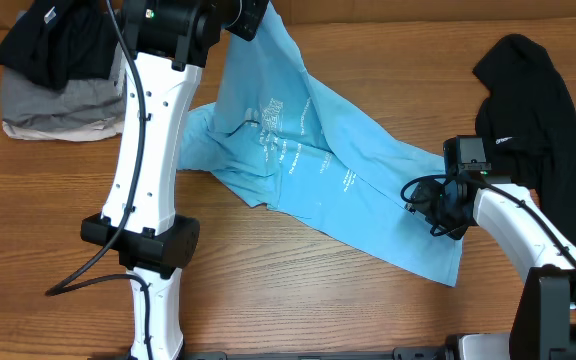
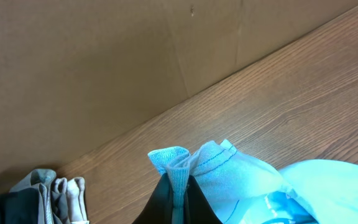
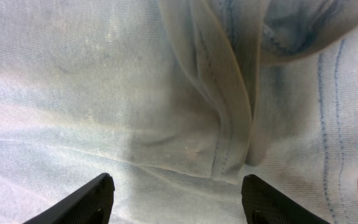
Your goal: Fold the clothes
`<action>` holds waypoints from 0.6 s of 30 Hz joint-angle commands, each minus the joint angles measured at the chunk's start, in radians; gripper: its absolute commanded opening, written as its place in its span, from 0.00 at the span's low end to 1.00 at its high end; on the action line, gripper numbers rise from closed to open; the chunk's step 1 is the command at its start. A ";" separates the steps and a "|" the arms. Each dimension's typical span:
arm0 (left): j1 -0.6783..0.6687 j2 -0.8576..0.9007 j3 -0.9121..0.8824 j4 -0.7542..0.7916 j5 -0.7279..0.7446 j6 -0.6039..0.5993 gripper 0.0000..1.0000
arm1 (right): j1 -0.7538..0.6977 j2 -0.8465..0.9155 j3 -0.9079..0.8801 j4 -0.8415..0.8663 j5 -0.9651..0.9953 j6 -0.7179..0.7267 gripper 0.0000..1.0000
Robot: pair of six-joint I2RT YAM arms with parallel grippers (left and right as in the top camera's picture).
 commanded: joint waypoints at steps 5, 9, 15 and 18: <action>0.007 0.000 0.003 0.004 -0.013 0.016 0.04 | 0.003 -0.017 0.022 0.008 0.001 -0.004 0.69; 0.008 0.000 0.003 0.002 -0.013 0.016 0.04 | 0.003 -0.017 0.001 0.039 0.000 -0.004 0.69; 0.007 0.001 0.003 -0.002 -0.013 0.016 0.04 | 0.003 -0.016 -0.033 0.084 0.001 -0.004 0.68; 0.007 0.001 0.003 -0.001 -0.013 0.016 0.04 | 0.003 -0.016 -0.042 0.094 0.018 -0.003 0.68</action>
